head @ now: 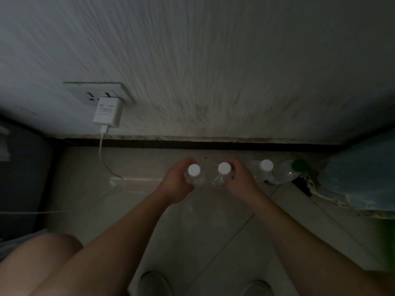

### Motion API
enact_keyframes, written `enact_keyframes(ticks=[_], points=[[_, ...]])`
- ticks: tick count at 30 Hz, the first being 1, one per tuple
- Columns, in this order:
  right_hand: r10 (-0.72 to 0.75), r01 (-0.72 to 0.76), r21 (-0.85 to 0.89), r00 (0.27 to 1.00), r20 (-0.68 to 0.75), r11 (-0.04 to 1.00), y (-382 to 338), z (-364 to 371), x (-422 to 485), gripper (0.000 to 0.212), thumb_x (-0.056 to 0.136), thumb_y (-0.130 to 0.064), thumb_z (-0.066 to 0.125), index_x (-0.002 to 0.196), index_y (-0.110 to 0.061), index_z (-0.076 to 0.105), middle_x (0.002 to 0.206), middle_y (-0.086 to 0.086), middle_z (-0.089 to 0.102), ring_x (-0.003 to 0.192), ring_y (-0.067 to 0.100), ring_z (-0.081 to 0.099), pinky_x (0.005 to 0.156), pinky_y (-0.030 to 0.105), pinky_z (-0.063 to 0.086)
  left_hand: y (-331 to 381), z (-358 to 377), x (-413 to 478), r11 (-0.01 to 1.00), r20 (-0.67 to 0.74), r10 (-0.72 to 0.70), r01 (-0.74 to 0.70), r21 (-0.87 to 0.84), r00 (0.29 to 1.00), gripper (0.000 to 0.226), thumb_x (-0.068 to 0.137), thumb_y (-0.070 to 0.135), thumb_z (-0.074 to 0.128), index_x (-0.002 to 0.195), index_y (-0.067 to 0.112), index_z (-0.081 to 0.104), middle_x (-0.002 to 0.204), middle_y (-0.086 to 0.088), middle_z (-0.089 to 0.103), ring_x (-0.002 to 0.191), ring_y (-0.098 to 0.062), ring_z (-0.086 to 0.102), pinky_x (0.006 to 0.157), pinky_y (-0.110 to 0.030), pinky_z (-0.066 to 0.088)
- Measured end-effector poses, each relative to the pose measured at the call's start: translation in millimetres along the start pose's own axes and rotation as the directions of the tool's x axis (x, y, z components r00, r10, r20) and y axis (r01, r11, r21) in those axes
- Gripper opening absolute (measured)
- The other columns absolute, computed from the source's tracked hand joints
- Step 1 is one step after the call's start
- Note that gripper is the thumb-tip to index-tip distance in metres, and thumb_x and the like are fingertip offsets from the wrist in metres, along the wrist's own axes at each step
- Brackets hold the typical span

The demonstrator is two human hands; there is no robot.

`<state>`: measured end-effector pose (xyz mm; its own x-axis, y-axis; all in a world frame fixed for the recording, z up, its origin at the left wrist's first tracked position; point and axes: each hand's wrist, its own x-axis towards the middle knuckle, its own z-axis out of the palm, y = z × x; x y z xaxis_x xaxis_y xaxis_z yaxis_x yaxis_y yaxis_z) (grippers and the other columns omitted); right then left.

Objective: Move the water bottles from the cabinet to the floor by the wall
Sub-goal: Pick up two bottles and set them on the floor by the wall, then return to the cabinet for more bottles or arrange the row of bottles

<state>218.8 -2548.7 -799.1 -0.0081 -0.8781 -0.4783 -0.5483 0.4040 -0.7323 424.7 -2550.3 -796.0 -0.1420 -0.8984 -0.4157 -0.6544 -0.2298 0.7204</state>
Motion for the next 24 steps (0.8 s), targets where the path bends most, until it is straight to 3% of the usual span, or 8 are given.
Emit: enact_keyframes(ticks=[5,11,16,20,24], points=[[0.012,-0.012,-0.003,1.000,-0.029,1.000,-0.5,3.4,1.6,0.048,0.083,-0.006,0.071,0.126,-0.017,0.053,0.121,0.002,0.058,0.106,0.014,0.053,0.087,0.022,0.038,-1.8,1.4,3.9,1.000,0.015,0.026,-0.026,-0.015,1.000,0.060,0.075,0.003,0.077,0.125,0.026,0.055,0.121,0.005,0.061,0.111,-0.013,0.058,0.092,-0.025,0.044],[0.031,-0.031,0.008,0.999,-0.024,0.999,-1.2,2.5,-2.8,0.051,0.086,-0.005,0.066,0.133,-0.016,0.049,0.130,0.005,0.057,0.111,0.015,0.053,0.092,0.026,0.040,-2.3,-2.2,2.9,0.999,0.069,0.002,-0.006,0.048,0.998,0.080,0.074,0.005,0.079,0.143,0.023,0.044,0.144,-0.001,0.050,0.131,-0.018,0.048,0.106,-0.028,0.037],[0.036,-0.036,0.021,0.999,0.004,0.999,-9.4,-6.2,-9.4,0.055,0.089,-0.010,0.065,0.139,-0.019,0.044,0.138,0.002,0.053,0.122,0.018,0.052,0.098,0.027,0.040,0.2,-10.7,-0.2,0.998,0.094,-0.024,0.018,0.057,0.995,0.092,0.069,0.011,0.085,0.147,0.029,0.038,0.146,0.002,0.047,0.131,-0.017,0.047,0.103,-0.026,0.039],[0.017,-0.017,0.000,1.000,0.020,1.000,-20.2,-17.0,-20.4,0.076,0.077,-0.017,0.079,0.142,-0.020,0.041,0.142,-0.001,0.049,0.125,0.015,0.050,0.102,0.027,0.040,13.4,-26.3,-11.1,0.999,0.085,-0.021,0.018,0.033,0.996,0.093,0.069,0.012,0.086,0.148,0.028,0.038,0.149,0.003,0.044,0.129,-0.009,0.043,0.101,-0.020,0.033],[0.007,-0.009,0.065,0.999,0.032,0.998,-42.3,-36.8,-38.9,0.087,0.064,-0.018,0.088,0.138,-0.023,0.044,0.132,-0.005,0.052,0.121,0.014,0.053,0.099,0.026,0.042,43.2,-50.8,-28.5,0.996,0.023,0.019,-0.021,0.082,1.000,0.089,0.072,0.018,0.086,0.147,0.028,0.039,0.150,0.006,0.042,0.134,-0.008,0.039,0.103,-0.014,0.023]])
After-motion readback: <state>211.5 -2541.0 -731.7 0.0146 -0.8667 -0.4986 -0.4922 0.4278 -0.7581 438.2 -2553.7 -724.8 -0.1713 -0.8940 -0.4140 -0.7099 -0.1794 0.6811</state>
